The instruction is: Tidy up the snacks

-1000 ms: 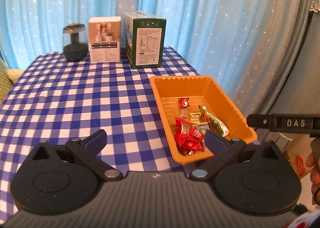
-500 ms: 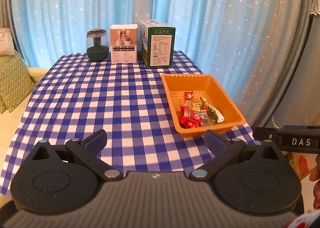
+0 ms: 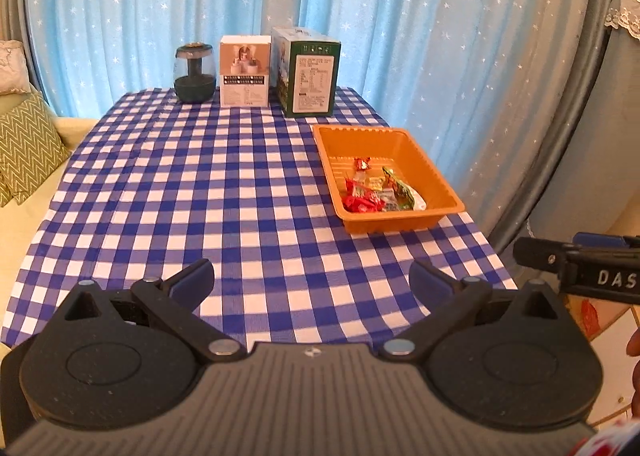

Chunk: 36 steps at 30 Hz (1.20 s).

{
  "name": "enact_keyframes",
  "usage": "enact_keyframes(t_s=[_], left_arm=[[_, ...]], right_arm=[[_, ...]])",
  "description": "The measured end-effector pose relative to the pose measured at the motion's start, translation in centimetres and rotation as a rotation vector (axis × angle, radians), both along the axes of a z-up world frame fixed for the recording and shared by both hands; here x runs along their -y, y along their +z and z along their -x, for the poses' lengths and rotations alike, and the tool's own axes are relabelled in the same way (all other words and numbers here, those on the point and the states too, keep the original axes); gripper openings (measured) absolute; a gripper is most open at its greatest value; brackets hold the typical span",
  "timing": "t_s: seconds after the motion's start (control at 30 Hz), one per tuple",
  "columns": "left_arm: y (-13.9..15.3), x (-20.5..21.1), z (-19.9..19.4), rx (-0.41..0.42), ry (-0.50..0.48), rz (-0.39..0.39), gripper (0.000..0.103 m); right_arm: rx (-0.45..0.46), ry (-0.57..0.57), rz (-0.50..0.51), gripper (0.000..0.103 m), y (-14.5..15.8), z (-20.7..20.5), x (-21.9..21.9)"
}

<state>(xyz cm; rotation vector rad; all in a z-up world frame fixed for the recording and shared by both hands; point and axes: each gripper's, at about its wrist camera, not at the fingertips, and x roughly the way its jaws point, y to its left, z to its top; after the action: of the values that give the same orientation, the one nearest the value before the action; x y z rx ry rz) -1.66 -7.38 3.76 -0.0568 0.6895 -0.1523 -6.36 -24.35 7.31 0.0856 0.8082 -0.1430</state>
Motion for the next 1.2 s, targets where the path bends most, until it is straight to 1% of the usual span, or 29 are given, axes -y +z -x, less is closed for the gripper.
enact_keyframes(t_s=[0.2,0.33,0.77,1.2], left_arm=[[-0.1,-0.4,0.9,-0.008,0.026,-0.017,0.103],[0.0,-0.7,1.2,-0.006,0.032,-0.012,0.103],[0.1,-0.6,1.4,0.005,0.018,-0.017,0.103],[-0.1,-0.8,1.4,0.003,0.024,-0.022,0.103]], right_arm=[[0.006,0.014,0.002,0.086,0.2,0.9,-0.7],[0.002,0.024,-0.002,0.086,-0.1,1.2,-1.1],[0.027,0.012,-0.005,0.086,0.4,1.4,-1.0],[0.021,0.023,0.002,0.086,0.1,1.1,-1.5]])
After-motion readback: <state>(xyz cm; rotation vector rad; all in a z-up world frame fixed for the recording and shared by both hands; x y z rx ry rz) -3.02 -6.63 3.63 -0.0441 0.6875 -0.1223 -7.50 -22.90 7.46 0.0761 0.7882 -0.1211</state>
